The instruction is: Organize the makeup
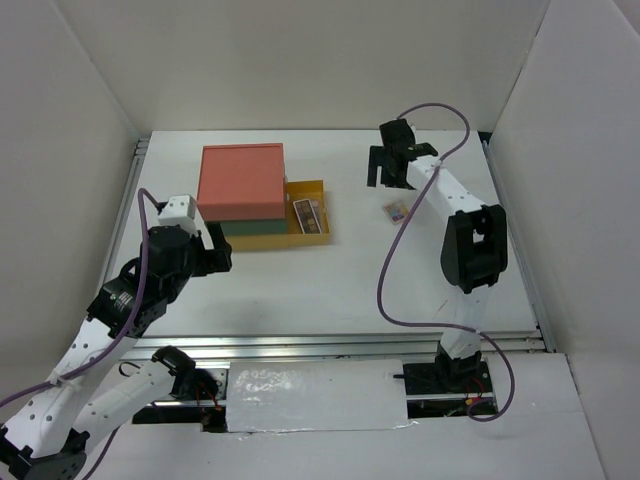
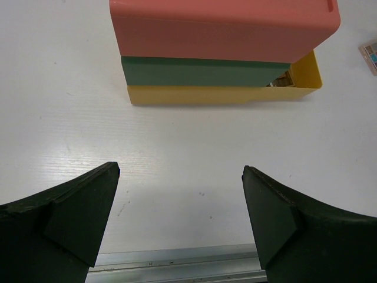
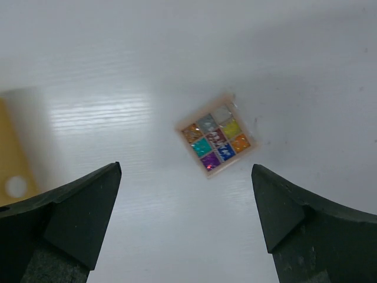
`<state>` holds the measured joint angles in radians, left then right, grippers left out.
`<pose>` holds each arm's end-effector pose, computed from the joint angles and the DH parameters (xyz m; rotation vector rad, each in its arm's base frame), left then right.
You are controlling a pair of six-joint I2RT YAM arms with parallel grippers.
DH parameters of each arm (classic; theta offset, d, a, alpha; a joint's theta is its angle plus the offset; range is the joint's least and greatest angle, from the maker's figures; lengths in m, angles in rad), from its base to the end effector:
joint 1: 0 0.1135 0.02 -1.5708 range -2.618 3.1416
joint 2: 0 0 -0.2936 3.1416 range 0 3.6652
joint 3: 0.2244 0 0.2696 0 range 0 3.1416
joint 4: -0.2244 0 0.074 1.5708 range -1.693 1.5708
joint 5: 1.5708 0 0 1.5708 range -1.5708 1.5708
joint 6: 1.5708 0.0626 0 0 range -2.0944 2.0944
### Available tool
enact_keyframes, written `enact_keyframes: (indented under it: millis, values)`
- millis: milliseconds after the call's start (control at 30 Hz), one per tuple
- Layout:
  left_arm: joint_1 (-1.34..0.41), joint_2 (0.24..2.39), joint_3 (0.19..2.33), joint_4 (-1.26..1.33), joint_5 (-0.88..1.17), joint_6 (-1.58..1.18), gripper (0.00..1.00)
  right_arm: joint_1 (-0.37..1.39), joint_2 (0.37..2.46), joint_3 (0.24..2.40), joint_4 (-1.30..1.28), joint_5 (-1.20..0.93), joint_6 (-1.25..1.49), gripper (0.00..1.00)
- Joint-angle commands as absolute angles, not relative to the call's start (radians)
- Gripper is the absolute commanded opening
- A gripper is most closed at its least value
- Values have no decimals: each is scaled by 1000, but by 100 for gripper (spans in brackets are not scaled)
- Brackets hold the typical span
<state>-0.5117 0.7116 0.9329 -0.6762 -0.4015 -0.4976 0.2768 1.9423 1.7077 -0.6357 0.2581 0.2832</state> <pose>0.1507 -0.0566 0.3636 -0.2374 1.9812 -0.2447 0.4689 0.1166 0.2815 0.1215 2.4004 -0.0571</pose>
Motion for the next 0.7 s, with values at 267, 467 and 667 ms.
enact_keyframes:
  millis: [267, 467, 667]
  values:
    - [-509, 755, 928, -618, -330, -456, 99, 241, 2011, 1644, -572, 226, -115, 100]
    - [-509, 785, 933, -614, -304, -442, 99, 135, 2146, 1816, -721, 31, -143, 100]
    - [-509, 796, 933, -612, -293, -433, 99, 118, 2305, 1998, -871, -15, -155, 100]
